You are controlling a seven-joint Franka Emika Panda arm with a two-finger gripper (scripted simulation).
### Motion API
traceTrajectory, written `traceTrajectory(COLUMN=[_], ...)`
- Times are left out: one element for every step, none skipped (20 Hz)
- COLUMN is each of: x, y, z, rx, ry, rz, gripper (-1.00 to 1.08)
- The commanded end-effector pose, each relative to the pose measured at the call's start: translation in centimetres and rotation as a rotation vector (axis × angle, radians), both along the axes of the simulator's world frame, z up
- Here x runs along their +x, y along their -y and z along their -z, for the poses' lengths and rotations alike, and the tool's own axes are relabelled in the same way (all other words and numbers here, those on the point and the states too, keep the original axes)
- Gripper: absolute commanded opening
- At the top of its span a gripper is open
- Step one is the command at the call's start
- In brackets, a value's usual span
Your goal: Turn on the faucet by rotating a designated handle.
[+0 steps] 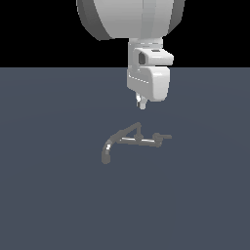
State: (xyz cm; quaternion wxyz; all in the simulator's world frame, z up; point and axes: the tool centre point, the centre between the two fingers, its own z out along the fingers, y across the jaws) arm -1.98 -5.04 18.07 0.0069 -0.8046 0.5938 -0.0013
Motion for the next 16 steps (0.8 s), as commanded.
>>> traceTrajectory(x=[1.0, 1.4, 1.8, 2.1, 2.4, 2.7, 3.0, 3.2, 3.4, 3.6, 3.8, 3.9, 4.1, 4.2, 4.3, 4.4], y=[1.3, 1.9, 2.5, 3.0, 3.6, 4.2, 4.7, 5.3, 5.8, 6.3, 6.8, 7.3, 7.7, 8.1, 8.5, 8.8], z=[1.8, 2.6, 3.3, 4.1, 4.8, 5.5, 6.1, 6.8, 7.4, 7.9, 8.5, 9.0, 9.4, 9.9, 10.2, 10.6], rx=[-0.003, -0.003, -0.004, -0.005, -0.006, -0.006, -0.007, -0.008, -0.008, -0.009, -0.009, -0.009, -0.009, -0.009, -0.009, -0.009], ry=[-0.002, -0.002, -0.003, -0.004, -0.005, -0.006, -0.006, -0.007, -0.008, -0.008, -0.009, -0.009, -0.010, -0.010, -0.011, -0.011], rz=[0.075, 0.105, 0.135, 0.165, 0.194, 0.223, 0.250, 0.276, 0.301, 0.325, 0.348, 0.369, 0.389, 0.407, 0.424, 0.439], gripper=[-1.00, -1.00, -1.00, -1.00, -1.00, -1.00, -1.00, -1.00, -1.00, -1.00, -1.00, -1.00, -1.00, -1.00, -1.00, -1.00])
